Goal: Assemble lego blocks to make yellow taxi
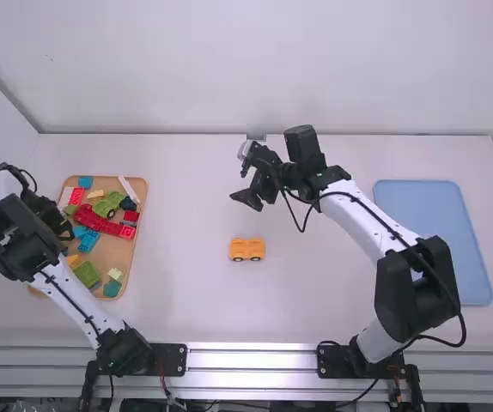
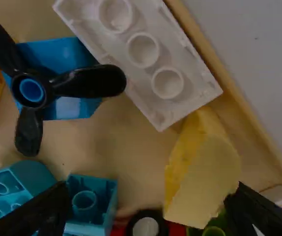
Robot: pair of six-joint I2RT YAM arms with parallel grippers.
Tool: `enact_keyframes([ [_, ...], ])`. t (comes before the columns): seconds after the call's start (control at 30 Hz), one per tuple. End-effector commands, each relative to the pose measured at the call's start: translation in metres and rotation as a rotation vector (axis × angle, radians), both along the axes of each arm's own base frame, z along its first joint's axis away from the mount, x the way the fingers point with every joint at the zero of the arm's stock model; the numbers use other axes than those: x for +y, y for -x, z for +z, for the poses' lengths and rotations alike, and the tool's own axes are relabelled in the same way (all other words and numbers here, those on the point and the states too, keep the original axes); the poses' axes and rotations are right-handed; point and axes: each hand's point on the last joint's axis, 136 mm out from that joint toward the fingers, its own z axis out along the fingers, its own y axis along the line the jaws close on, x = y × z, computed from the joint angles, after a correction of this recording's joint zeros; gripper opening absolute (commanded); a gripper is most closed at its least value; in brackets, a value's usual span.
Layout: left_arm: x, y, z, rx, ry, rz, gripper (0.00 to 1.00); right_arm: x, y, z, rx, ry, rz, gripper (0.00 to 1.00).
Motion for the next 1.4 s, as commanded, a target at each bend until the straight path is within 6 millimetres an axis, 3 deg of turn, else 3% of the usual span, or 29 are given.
enact_keyframes([
  [0.0,0.0,0.011,-0.009,0.053,0.0,0.003,0.46,0.002,-0.002,0.026,-0.054,-0.031,0.008,0.98],
  [0.07,0.004,0.013,-0.009,0.065,-0.019,0.0,0.46,0.002,-0.001,0.025,-0.053,-0.03,0.008,0.99],
  [0.23,0.005,0.011,-0.01,0.056,-0.023,-0.027,0.6,0.002,-0.001,0.023,-0.048,-0.028,0.008,0.98],
  [0.5,0.013,0.004,-0.01,0.019,-0.049,-0.345,0.7,0.002,-0.001,0.023,-0.047,-0.028,0.008,0.99],
  [0.83,0.023,0.013,-0.009,0.077,-0.08,-0.729,0.76,0.001,0.0,0.022,-0.042,-0.024,0.006,0.99],
  [1.03,0.028,0.005,-0.009,0.051,-0.101,-0.94,0.73,0.002,0.0,0.022,-0.041,-0.023,0.007,0.99],
  [1.13,0.026,-0.001,-0.01,0.015,-0.098,-1.012,0.63,0.002,0.001,0.021,-0.038,-0.022,0.007,0.99],
  [1.37,0.017,-0.002,-0.01,-0.017,-0.064,-1.038,0.67,0.001,0.002,0.02,-0.031,-0.019,0.007,0.98],
])
